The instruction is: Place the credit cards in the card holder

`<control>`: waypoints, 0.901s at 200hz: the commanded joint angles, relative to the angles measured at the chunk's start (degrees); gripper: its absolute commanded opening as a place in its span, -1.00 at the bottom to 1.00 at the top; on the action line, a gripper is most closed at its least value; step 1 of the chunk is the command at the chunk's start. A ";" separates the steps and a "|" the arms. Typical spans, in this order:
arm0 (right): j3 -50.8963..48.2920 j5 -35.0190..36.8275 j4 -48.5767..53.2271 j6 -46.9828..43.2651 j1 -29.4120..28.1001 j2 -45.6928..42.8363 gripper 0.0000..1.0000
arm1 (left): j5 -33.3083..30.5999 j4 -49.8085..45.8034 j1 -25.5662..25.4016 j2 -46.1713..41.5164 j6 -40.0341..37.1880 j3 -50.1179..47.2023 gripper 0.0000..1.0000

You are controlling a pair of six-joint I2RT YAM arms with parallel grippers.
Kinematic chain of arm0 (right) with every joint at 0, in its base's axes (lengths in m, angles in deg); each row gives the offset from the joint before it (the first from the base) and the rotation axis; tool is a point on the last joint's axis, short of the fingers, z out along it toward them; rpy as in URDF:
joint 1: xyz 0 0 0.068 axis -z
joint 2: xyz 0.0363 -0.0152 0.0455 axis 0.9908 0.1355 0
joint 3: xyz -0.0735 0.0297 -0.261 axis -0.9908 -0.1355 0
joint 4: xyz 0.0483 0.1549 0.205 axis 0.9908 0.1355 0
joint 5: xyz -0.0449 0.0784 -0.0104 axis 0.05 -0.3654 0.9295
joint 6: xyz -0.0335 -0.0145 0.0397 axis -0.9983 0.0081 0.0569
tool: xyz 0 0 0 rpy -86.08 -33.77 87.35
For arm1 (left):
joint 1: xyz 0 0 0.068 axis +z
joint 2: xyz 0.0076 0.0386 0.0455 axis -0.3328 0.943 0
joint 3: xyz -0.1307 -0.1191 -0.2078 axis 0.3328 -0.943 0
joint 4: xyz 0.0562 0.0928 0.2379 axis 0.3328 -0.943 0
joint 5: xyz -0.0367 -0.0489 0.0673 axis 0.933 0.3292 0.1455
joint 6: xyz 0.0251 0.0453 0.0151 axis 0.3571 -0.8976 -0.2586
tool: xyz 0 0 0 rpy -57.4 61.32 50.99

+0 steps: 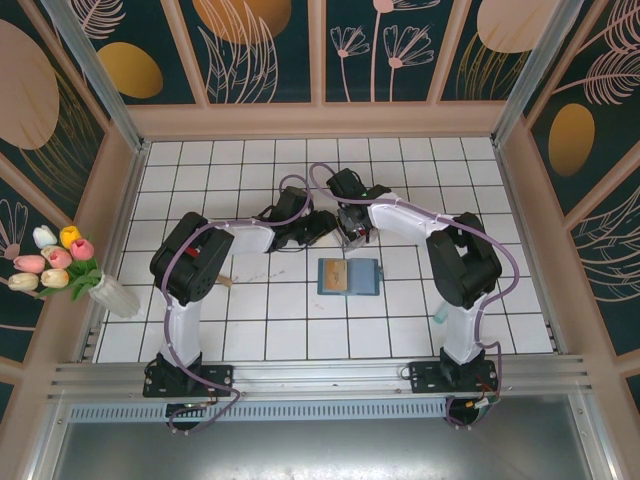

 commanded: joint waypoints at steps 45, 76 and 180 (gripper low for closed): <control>1.12 2.84 3.09 -0.36 0.11 -2.27 -0.53 | -0.28 1.02 0.04 1.83 -0.09 -0.37 -0.09; 1.09 3.13 3.21 -0.40 0.18 -2.36 -0.53 | -0.11 1.00 0.04 2.10 -0.03 -0.44 -0.08; 2.03 3.78 3.81 -0.46 0.23 -3.46 -0.73 | -0.10 0.97 0.04 1.83 -0.12 -0.55 -0.08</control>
